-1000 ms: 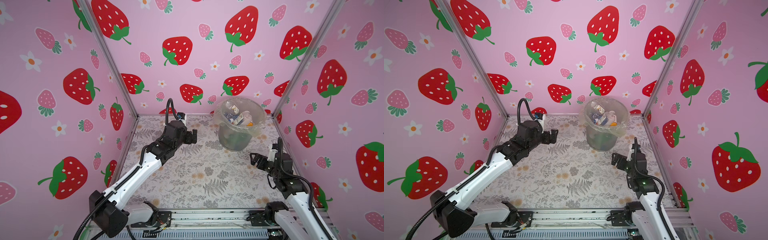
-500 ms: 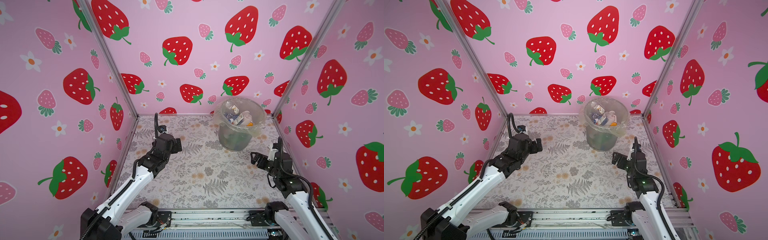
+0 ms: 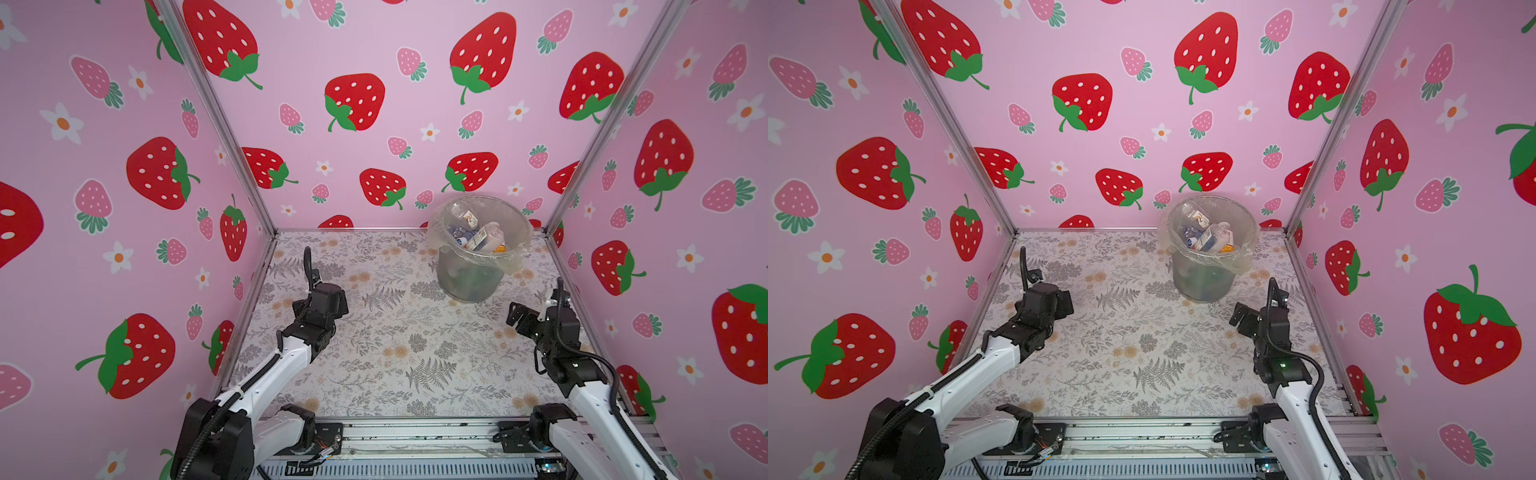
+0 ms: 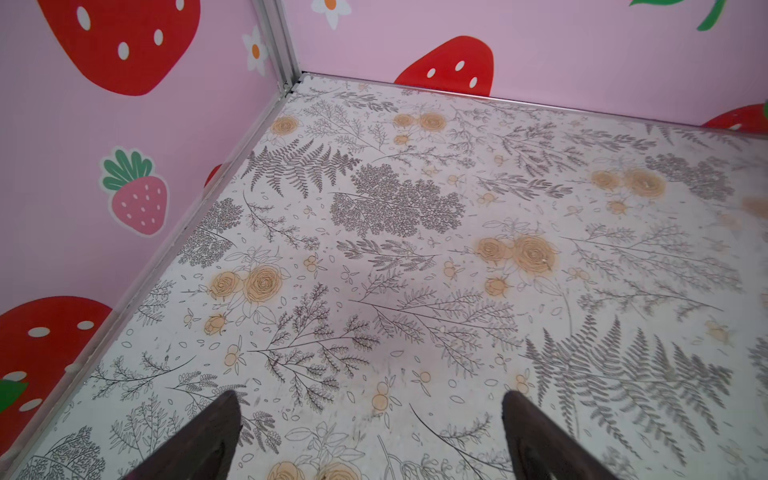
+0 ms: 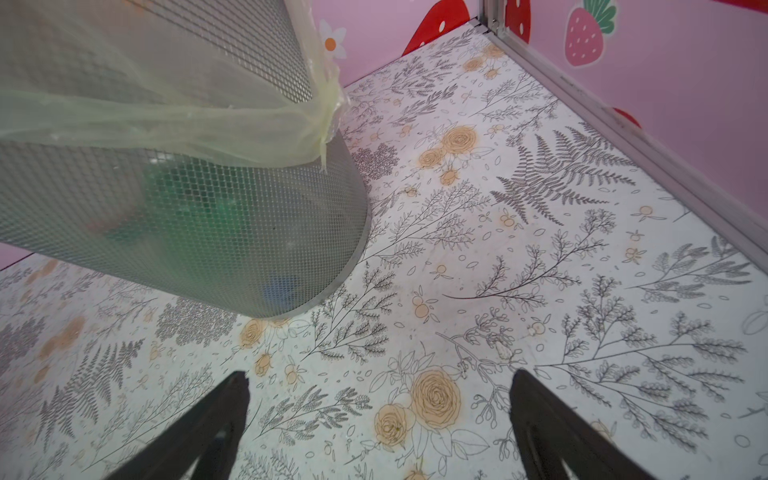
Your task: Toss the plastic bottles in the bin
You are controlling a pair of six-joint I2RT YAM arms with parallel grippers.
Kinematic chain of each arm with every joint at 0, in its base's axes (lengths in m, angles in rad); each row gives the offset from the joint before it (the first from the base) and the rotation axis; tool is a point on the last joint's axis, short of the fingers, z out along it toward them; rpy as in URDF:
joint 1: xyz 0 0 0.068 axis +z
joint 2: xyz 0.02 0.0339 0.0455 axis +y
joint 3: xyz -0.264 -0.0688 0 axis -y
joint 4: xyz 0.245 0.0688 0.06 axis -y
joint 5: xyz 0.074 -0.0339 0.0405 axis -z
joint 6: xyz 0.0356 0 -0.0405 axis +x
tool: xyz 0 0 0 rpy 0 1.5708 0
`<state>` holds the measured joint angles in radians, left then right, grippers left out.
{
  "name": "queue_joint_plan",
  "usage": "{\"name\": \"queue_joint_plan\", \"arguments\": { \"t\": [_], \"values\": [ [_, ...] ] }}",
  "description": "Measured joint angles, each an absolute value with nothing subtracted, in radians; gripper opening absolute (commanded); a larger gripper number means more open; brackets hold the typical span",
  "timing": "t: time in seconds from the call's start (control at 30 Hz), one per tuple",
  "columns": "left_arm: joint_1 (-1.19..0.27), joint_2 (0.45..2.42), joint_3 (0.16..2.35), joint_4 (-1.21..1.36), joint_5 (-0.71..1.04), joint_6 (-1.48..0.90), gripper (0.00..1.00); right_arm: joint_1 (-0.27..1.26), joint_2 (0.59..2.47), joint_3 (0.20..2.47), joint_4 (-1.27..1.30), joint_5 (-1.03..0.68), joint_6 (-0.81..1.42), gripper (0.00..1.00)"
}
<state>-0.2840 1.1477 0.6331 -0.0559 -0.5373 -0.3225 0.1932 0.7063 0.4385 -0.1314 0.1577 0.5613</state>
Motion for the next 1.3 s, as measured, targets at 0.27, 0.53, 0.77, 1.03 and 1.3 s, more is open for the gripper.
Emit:
{"name": "queue_joint_plan", "arguments": {
  "t": [0.27,0.53,0.77,1.03,1.3],
  "values": [
    [-0.167,1.194,0.554,0.144,-0.492,-0.231,0.99,0.193,0.801,0.438,-0.033,0.239,0.520,0.99],
    [-0.033,1.283,0.399,0.488,-0.309,-0.118,0.99,0.193,0.843,0.389,0.136,0.328,0.514,0.99],
    [0.052,1.401,0.372,0.677,-0.116,-0.102,0.99,0.193,0.974,0.367,0.309,0.498,0.492,0.99],
    [0.054,1.552,0.407,0.739,0.043,-0.070,0.99,0.193,1.186,0.367,0.503,0.637,0.384,0.99],
    [0.046,1.556,0.427,0.744,0.065,-0.049,0.99,0.193,1.399,0.328,0.824,0.684,0.264,0.99]
  ]
}}
